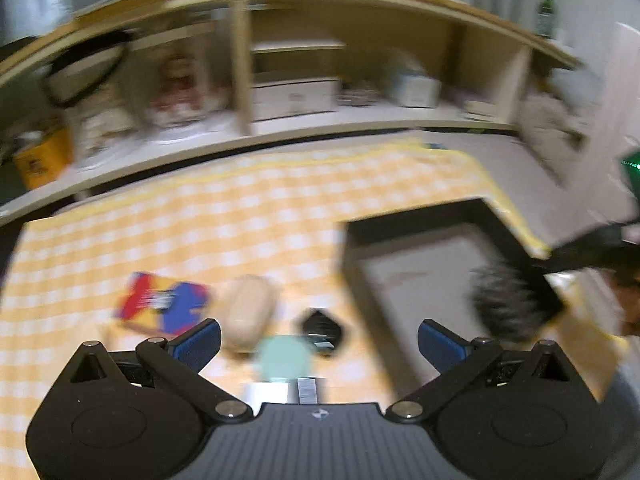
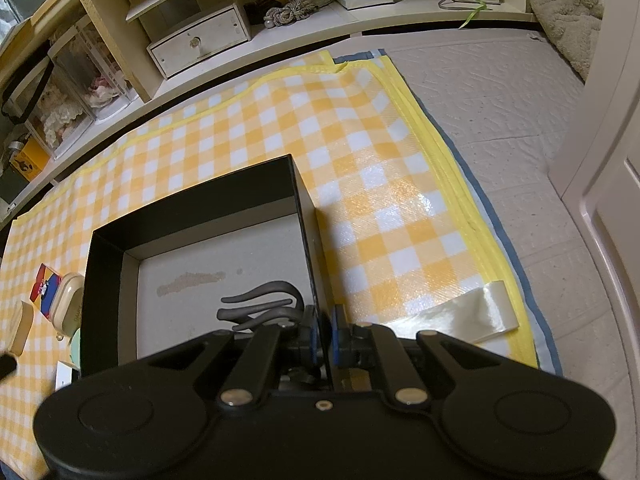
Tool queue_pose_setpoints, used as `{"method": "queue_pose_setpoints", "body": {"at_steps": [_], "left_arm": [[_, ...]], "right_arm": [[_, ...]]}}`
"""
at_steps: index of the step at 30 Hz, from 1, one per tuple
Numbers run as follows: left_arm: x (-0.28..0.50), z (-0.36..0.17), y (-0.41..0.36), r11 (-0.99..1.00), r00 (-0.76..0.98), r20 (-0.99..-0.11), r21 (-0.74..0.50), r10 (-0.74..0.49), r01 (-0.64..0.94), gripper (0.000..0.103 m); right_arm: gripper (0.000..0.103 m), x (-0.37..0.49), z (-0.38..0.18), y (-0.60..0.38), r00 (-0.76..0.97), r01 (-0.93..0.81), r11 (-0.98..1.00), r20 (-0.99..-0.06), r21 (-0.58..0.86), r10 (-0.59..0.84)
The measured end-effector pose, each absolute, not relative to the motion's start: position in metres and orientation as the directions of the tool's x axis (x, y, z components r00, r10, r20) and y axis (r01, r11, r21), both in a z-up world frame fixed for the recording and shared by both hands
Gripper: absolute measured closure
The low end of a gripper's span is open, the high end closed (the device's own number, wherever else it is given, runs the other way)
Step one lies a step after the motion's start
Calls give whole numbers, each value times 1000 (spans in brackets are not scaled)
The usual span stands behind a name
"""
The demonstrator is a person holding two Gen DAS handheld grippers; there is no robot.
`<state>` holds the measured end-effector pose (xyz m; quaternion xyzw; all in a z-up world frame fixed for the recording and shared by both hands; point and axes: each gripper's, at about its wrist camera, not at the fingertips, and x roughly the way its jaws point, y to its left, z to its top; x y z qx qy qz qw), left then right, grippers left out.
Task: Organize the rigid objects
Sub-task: 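Move the left tool back to the pale wooden oval block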
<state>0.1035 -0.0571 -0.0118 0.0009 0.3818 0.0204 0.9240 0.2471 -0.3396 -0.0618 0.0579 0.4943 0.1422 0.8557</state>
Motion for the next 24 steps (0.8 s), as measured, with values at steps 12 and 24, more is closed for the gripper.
{"method": "queue_pose_setpoints", "body": {"at_steps": [12, 24], "left_arm": [[120, -36, 52, 866, 604, -741, -61, 294, -496, 0], [123, -67, 93, 771, 558, -800, -207, 222, -603, 0]], "right_arm": [[96, 246, -60, -336, 471, -186, 956, -833, 226, 289], [96, 246, -60, -335, 472, -186, 958, -835, 219, 283]]}}
